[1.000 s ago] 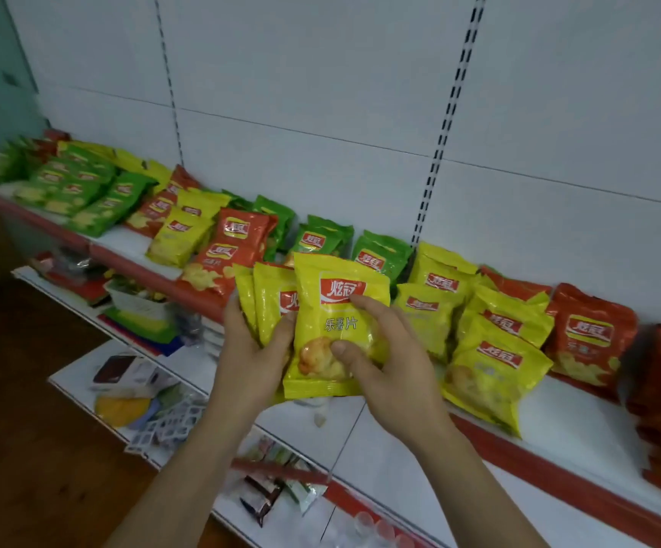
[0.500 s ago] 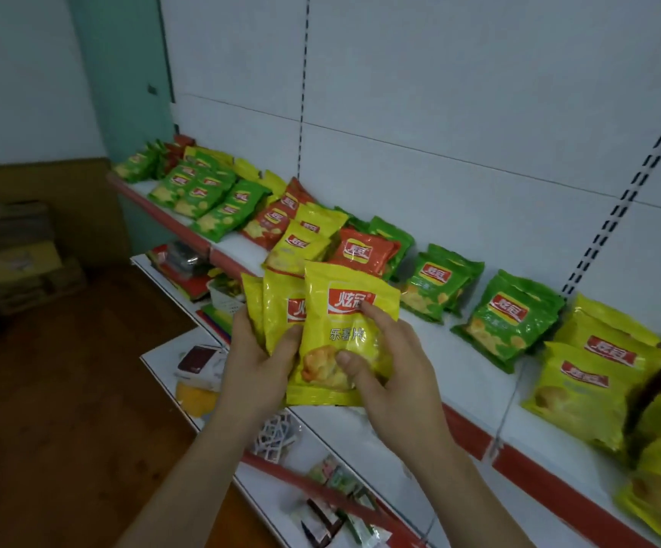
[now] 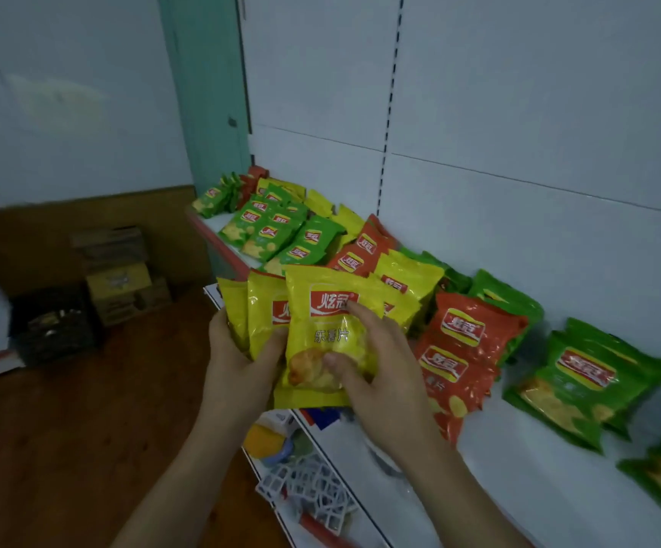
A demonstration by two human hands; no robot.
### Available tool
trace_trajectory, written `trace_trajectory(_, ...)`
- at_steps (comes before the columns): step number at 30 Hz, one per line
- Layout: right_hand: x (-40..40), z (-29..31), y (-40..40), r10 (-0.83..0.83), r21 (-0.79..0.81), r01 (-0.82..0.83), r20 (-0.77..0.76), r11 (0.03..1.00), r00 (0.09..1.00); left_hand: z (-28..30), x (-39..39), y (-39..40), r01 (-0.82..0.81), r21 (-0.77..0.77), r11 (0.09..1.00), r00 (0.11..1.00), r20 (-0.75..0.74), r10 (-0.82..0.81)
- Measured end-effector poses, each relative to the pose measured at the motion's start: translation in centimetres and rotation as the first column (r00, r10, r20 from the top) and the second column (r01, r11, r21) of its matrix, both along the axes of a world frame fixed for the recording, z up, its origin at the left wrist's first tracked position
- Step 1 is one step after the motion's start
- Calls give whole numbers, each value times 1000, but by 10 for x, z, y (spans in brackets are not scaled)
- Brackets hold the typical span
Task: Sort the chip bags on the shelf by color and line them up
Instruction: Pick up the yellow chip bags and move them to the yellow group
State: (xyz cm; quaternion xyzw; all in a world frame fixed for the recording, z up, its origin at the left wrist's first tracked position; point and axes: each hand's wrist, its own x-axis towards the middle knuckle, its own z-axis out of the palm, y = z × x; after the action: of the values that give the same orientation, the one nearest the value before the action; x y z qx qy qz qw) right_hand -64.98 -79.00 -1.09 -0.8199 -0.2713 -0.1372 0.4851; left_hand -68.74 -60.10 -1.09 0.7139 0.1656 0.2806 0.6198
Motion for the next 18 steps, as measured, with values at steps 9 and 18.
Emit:
trace_trajectory(9, 74, -6, 122, 88, -24, -87, 31, 996, 996, -10, 55, 120, -139, 53, 989, 990, -10, 140)
trace_trajectory(18, 135, 7, 271, 75, -71, -70, 72, 995, 995, 0, 116, 269, -133, 60, 989, 990, 50, 130)
